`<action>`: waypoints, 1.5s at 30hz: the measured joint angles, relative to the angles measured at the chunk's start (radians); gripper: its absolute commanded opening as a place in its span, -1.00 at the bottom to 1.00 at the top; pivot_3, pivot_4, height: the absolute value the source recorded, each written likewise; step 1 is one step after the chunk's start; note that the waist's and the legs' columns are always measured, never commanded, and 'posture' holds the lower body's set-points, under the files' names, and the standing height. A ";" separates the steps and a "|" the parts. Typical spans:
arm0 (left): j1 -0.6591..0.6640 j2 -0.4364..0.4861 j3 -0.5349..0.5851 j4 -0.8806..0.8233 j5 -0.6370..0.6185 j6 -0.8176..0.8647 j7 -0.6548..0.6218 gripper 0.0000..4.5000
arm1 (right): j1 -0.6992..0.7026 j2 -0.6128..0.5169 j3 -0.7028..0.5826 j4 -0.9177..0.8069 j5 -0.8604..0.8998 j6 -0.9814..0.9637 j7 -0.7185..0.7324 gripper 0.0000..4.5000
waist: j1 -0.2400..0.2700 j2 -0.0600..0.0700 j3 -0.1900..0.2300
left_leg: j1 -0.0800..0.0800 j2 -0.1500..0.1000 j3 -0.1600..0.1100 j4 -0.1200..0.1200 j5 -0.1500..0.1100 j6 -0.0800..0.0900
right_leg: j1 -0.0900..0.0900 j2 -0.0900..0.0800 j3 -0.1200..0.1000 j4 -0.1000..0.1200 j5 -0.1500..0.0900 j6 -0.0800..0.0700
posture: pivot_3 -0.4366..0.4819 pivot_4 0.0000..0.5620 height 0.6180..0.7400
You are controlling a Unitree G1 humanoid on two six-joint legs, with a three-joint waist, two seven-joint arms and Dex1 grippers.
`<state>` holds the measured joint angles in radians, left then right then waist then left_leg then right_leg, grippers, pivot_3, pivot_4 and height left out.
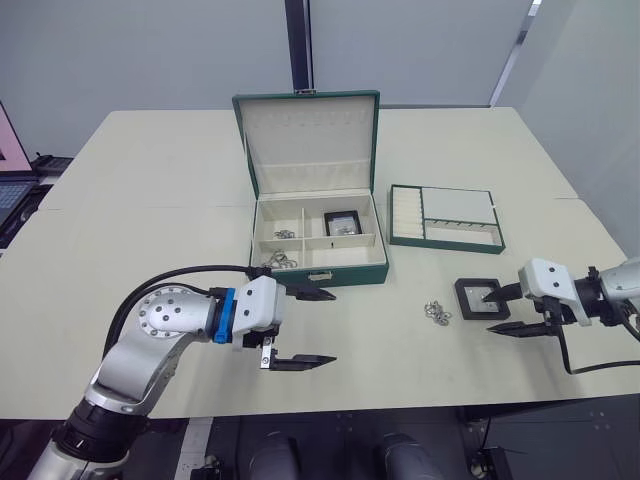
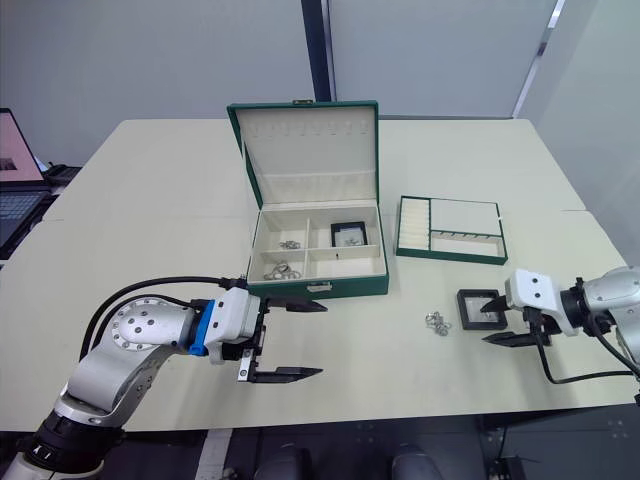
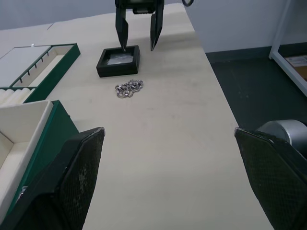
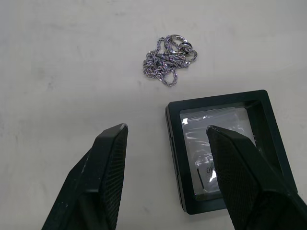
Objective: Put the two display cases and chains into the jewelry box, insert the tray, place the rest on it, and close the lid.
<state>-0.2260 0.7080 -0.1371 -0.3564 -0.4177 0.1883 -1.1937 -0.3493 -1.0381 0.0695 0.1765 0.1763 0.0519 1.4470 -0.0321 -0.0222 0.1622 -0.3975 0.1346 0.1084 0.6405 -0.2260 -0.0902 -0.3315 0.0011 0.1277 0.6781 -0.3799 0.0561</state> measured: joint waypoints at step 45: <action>0.001 -0.085 -0.009 -0.022 -0.011 0.032 0.096 1.00 | -0.095 0.056 0.069 0.157 -0.075 -0.074 0.023 -0.99 | 0.000 0.000 0.000 | 0.008 0.000 -0.001 0.002 0.000 0.001 | 0.012 0.000 -0.001 -0.003 0.000 0.000 | -0.05 -0.47 1.00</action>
<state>-0.2253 0.6229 -0.1463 -0.3784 -0.4290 0.2206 -1.0974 -0.4446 -0.9819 0.1390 0.3336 0.1011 -0.0218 1.4702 -0.0322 -0.0221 0.1622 -0.3899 0.1347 0.1072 0.6423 -0.2264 -0.0897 -0.3199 0.0010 0.1263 0.6749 -0.3800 0.0561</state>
